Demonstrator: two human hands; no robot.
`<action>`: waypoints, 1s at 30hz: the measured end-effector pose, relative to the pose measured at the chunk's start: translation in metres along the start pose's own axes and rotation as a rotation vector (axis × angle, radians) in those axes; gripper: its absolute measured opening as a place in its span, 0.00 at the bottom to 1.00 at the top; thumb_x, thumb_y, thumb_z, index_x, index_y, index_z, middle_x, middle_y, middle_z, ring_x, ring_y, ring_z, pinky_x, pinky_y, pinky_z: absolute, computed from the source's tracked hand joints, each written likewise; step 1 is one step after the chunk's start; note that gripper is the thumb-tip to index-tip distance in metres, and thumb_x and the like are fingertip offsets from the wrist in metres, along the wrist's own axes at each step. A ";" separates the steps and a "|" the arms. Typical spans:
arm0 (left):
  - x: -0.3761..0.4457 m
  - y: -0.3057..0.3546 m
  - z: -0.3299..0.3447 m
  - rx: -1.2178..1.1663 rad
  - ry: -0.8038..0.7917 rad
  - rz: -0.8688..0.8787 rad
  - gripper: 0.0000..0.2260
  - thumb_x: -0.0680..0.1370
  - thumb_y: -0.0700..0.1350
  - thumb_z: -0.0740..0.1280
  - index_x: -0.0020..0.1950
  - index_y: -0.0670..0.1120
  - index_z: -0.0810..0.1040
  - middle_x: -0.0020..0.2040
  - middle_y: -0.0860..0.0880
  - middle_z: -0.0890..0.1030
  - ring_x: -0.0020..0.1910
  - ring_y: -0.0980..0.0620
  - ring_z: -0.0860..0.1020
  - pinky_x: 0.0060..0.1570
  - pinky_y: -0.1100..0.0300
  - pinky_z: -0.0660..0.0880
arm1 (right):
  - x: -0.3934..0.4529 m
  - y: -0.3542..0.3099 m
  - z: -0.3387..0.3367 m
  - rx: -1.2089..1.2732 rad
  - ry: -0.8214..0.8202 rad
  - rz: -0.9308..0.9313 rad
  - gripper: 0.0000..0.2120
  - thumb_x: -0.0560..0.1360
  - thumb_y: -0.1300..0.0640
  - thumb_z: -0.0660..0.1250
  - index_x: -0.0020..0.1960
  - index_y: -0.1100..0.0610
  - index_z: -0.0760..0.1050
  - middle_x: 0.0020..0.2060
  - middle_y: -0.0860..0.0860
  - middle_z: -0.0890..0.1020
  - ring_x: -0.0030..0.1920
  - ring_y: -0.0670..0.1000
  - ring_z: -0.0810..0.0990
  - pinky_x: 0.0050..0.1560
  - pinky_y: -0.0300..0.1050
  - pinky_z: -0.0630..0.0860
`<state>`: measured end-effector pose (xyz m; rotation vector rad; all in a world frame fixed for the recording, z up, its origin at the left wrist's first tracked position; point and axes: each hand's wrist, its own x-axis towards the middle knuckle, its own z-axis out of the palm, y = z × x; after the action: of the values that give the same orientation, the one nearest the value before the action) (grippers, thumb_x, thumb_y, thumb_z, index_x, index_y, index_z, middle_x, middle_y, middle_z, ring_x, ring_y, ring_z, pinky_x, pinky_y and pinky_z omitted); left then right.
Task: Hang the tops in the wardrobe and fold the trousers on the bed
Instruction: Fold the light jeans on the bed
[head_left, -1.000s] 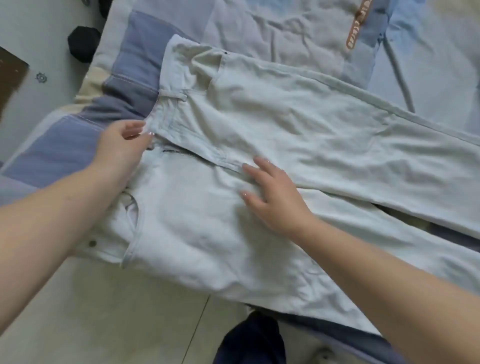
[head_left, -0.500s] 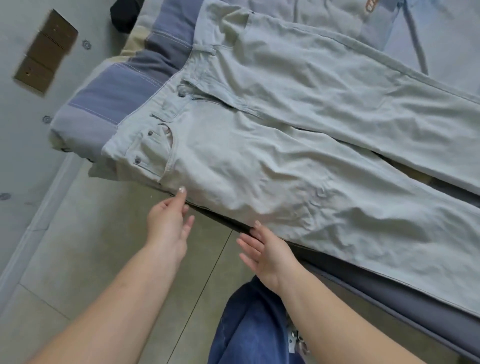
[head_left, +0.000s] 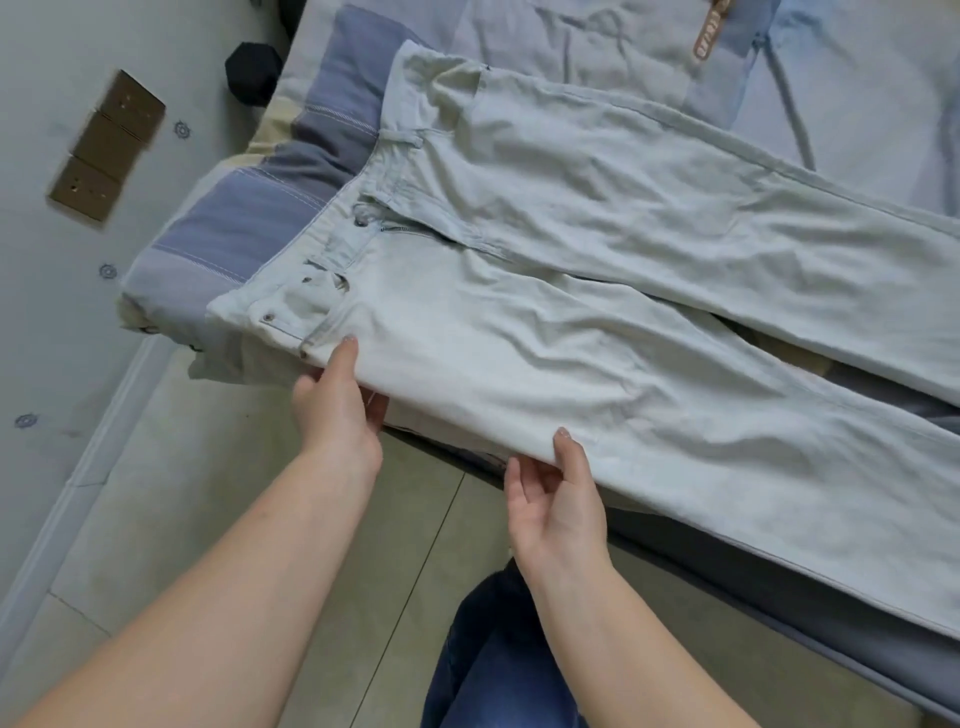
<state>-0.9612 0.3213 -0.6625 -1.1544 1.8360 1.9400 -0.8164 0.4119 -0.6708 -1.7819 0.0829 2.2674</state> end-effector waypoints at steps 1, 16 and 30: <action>-0.005 0.006 0.006 -0.008 0.009 0.024 0.06 0.75 0.43 0.70 0.46 0.48 0.73 0.46 0.50 0.82 0.40 0.54 0.82 0.43 0.56 0.81 | -0.005 -0.007 0.006 -0.008 -0.003 -0.028 0.03 0.74 0.59 0.70 0.47 0.57 0.78 0.35 0.50 0.84 0.34 0.48 0.84 0.31 0.40 0.79; 0.041 0.092 0.241 0.263 -0.370 0.187 0.05 0.75 0.47 0.66 0.46 0.46 0.74 0.48 0.45 0.79 0.43 0.48 0.80 0.39 0.58 0.79 | 0.059 -0.191 0.199 -0.272 -0.134 -0.532 0.05 0.77 0.57 0.65 0.44 0.57 0.74 0.37 0.52 0.80 0.36 0.46 0.83 0.33 0.43 0.78; 0.146 0.057 0.358 0.551 -0.396 0.122 0.10 0.75 0.51 0.65 0.53 0.47 0.75 0.44 0.48 0.77 0.41 0.49 0.76 0.44 0.59 0.73 | 0.196 -0.242 0.273 -0.737 -0.141 -0.501 0.02 0.77 0.55 0.64 0.46 0.51 0.74 0.44 0.47 0.78 0.46 0.45 0.78 0.44 0.42 0.76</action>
<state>-1.2298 0.5908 -0.7515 -0.4613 2.0459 1.4281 -1.0611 0.7324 -0.7651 -1.6390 -1.2183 2.1512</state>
